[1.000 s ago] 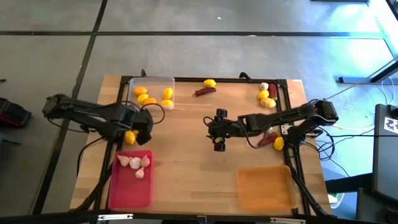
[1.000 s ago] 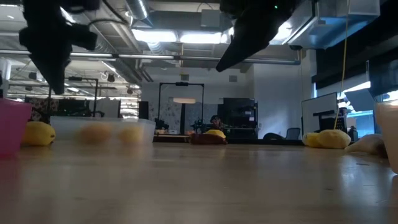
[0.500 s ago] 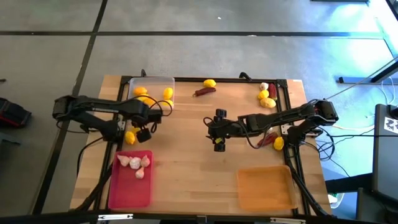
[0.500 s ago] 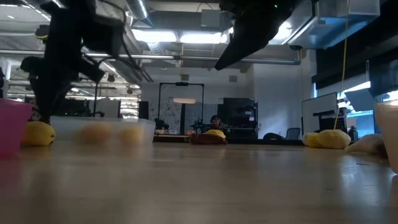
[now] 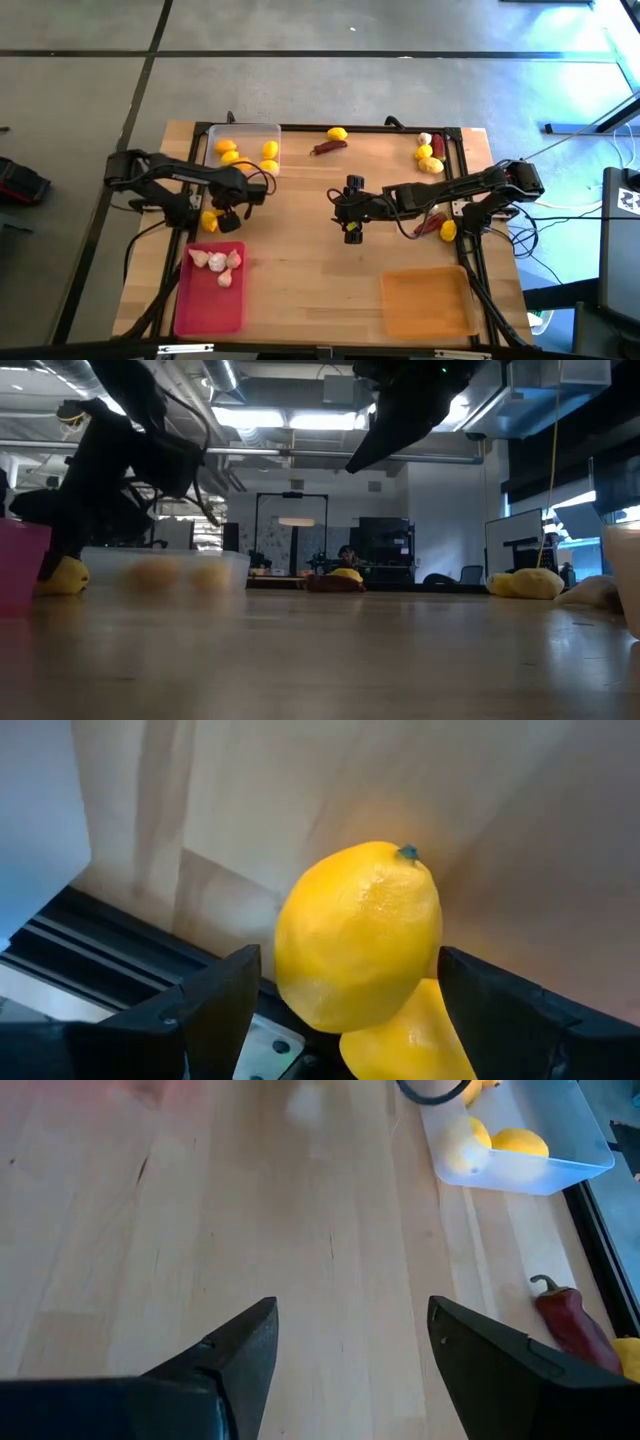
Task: Sort produce into baskets
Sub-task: Put the yellow lemon into the left white bin
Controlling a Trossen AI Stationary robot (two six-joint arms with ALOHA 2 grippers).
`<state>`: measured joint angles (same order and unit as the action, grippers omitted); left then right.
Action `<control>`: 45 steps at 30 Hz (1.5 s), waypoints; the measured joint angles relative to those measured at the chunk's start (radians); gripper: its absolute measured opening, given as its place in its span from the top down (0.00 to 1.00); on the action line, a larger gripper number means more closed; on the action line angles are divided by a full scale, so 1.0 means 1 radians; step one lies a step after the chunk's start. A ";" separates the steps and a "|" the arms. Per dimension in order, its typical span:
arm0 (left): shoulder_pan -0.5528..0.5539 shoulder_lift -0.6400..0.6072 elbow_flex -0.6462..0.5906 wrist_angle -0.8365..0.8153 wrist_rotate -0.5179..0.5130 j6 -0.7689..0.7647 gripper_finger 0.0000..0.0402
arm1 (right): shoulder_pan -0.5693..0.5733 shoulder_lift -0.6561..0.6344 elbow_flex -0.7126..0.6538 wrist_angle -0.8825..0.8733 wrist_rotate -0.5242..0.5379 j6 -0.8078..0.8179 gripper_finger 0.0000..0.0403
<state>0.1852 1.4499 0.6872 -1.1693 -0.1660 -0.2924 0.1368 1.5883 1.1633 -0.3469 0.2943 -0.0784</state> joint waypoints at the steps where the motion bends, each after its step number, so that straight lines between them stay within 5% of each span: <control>1: 0.000 0.012 0.000 0.001 0.000 0.002 0.26 | 0.000 0.000 0.000 0.000 0.000 0.000 0.38; 12: 0.000 0.038 0.001 0.015 0.001 0.004 0.53 | 0.000 -0.001 -0.051 0.064 -0.001 0.003 0.38; 20: 0.000 -0.010 0.042 0.030 0.005 0.005 0.51 | 0.000 -0.001 -0.075 0.114 -0.001 0.021 0.38; 31: 0.027 -0.178 0.196 0.075 -0.112 0.014 0.50 | 0.000 -0.001 -0.075 0.114 -0.001 0.047 0.38; 45: 0.273 -0.263 0.201 0.408 -0.165 0.142 0.50 | 0.000 -0.001 -0.075 0.114 -0.001 0.047 0.38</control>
<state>0.4584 1.1869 0.8886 -0.7613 -0.3305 -0.1507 0.1368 1.5875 1.0882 -0.2333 0.2935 -0.0311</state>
